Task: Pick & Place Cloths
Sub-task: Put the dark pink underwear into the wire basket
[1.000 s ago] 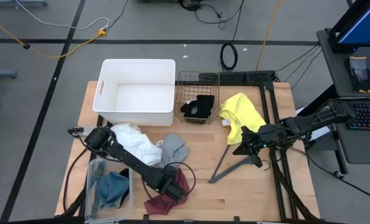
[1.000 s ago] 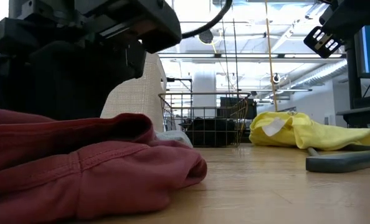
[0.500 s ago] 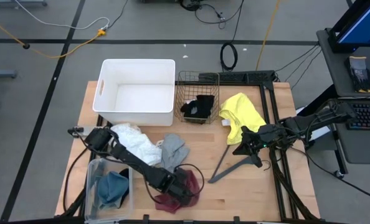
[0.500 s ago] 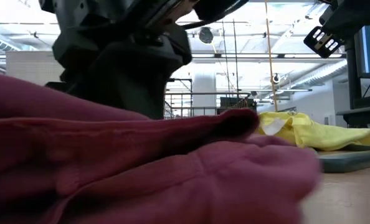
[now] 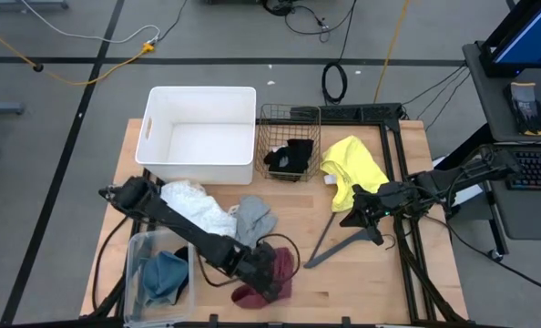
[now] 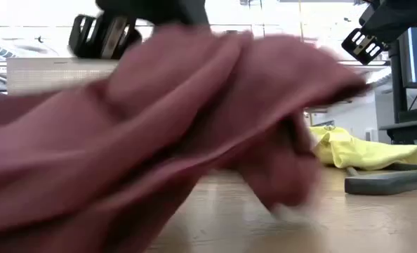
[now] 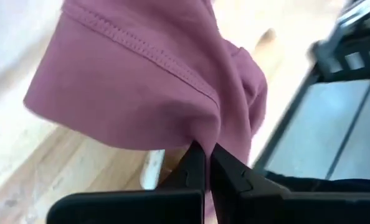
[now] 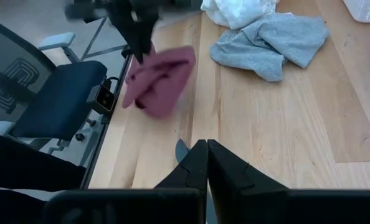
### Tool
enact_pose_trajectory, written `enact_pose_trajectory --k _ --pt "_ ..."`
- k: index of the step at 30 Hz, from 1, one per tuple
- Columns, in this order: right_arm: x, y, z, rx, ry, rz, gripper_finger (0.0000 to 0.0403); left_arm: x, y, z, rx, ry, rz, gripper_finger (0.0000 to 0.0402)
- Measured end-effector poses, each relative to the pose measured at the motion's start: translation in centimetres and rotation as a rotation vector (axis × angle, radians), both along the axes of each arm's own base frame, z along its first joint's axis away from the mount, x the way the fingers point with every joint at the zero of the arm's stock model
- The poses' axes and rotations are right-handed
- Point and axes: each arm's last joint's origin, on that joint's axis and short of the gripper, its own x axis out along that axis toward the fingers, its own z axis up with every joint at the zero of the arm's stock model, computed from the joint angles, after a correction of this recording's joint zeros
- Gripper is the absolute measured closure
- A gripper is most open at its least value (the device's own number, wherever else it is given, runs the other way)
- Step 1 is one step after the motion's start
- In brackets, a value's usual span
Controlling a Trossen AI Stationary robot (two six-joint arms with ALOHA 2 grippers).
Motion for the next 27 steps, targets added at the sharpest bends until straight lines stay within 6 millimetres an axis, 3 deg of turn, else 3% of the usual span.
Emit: enact_pose_trajectory --k 11,17,21,27 --pt "0.2 0.1 0.3 0.033 -0.029 -0.01 0.0403 -1.8 2.6 7.9 0.095 -0.267 0.043 0.0401" --pt "0.7 0.2 1.4 0.102 -0.134 -0.027 0.0403 -2.4 3.9 11.8 0.143 -0.456 0.069 0.0401" --pt "1.0 0.3 2.8 0.126 -0.282 -0.005 0.0403 -2.1 4.9 13.7 0.187 -0.59 0.078 0.0401" --pt "1.0 0.8 5.9 0.036 -0.682 0.216 0.0403 -1.2 6.8 15.3 0.248 -0.716 0.093 0.0401"
